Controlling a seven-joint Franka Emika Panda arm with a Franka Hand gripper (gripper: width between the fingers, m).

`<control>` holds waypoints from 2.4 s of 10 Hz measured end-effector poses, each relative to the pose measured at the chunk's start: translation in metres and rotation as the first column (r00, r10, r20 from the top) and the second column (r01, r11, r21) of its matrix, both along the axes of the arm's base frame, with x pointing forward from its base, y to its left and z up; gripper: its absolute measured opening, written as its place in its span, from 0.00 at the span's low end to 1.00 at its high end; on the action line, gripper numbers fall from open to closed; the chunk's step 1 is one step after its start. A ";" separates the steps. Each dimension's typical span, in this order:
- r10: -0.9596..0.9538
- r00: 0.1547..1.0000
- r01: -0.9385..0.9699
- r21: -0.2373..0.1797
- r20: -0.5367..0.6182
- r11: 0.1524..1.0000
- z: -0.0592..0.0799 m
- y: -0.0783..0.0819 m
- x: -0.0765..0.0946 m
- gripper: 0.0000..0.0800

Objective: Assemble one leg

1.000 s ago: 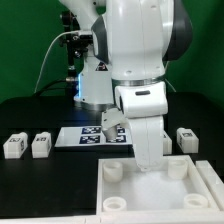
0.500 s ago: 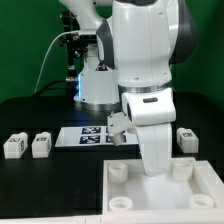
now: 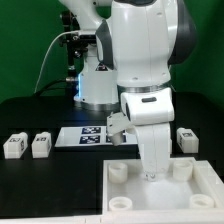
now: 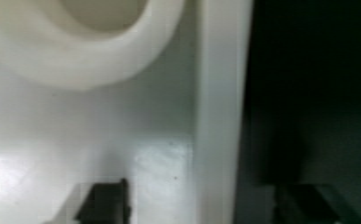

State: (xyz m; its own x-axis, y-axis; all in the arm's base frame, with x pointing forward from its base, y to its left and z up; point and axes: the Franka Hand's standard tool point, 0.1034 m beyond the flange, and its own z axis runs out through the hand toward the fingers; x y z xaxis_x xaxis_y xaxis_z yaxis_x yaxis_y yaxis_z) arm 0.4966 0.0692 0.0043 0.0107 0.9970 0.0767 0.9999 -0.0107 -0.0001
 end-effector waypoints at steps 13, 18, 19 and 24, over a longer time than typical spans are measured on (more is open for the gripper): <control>-0.276 0.961 0.276 -0.005 0.018 0.961 0.041 0.017 -0.009 0.81; -0.688 0.726 0.687 0.026 0.001 0.726 0.062 0.069 -0.014 0.81; -0.768 0.640 0.768 0.027 -0.016 0.639 0.061 0.069 -0.014 0.81; -0.979 0.181 0.982 -0.027 -0.097 0.185 0.053 0.096 -0.038 0.81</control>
Offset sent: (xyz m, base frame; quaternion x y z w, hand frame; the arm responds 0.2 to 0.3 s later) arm 0.0000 0.0000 0.0000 0.0000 0.0000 0.0000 1.0000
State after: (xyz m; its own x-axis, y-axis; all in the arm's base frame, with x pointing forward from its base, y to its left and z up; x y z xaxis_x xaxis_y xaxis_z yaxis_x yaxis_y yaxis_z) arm 0.4591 0.1651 0.0571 0.9848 0.1666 0.0486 0.1706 -0.9806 -0.0965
